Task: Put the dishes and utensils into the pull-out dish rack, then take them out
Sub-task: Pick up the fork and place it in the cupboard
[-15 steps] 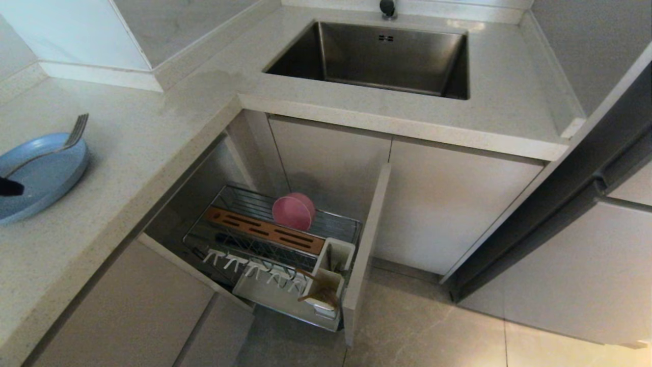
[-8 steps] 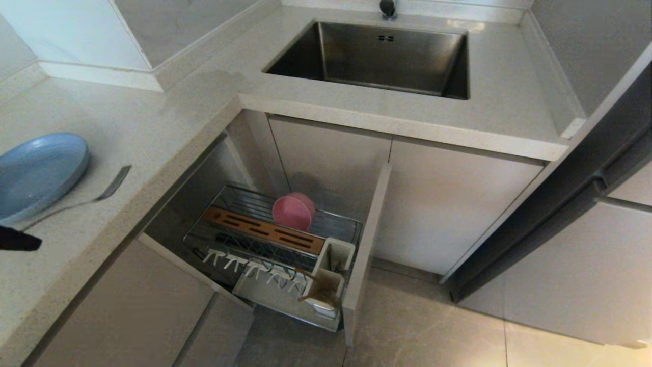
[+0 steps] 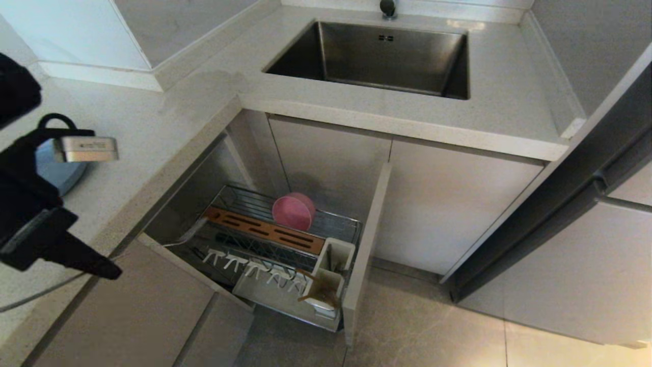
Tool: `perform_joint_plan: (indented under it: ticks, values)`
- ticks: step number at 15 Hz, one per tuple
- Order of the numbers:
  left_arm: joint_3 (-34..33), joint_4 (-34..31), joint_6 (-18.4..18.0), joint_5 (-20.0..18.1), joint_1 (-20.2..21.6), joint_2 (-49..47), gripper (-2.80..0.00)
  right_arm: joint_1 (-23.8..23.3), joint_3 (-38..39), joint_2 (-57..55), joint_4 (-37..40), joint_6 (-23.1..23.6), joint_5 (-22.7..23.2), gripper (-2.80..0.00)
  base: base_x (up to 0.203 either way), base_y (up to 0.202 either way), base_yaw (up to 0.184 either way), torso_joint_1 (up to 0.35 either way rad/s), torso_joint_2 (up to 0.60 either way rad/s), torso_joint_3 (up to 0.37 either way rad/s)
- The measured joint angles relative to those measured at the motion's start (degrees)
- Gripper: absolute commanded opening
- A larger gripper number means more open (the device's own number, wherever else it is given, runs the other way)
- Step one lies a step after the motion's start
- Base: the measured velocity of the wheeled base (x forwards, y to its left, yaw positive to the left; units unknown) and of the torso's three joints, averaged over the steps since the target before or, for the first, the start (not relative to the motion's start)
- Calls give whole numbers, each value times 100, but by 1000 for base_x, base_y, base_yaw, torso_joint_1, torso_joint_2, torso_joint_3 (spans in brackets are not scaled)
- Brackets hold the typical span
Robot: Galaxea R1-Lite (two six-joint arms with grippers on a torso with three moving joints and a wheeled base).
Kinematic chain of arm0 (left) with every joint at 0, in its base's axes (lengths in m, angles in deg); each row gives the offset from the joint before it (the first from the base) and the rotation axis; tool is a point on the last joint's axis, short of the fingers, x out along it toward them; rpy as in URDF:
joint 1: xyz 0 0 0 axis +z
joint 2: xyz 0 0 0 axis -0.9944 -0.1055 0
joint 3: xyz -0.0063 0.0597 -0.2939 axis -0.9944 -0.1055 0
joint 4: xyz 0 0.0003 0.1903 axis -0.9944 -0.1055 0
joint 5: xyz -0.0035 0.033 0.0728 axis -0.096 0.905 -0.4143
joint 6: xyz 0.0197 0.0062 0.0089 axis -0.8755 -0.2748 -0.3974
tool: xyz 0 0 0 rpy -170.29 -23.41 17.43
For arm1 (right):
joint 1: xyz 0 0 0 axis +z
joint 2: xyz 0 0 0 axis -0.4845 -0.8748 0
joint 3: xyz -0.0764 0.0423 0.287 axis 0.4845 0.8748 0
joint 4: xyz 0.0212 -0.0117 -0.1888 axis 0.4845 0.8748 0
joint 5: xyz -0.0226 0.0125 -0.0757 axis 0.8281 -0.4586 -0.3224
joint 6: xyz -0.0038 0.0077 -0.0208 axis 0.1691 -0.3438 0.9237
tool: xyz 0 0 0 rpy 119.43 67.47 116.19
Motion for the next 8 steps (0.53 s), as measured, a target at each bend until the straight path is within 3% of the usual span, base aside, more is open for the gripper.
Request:
perform_joint_plan:
  ticks: [5, 8]
  values:
    - [452, 12, 909, 373, -644, -1208, -280, 0, 0, 0, 0, 0, 0, -280, 0, 0, 0, 0, 0, 0]
    - [524, 205, 1049, 475, -825, -1844, -280, 0, 0, 0, 0, 0, 0, -280, 0, 0, 0, 0, 0, 0]
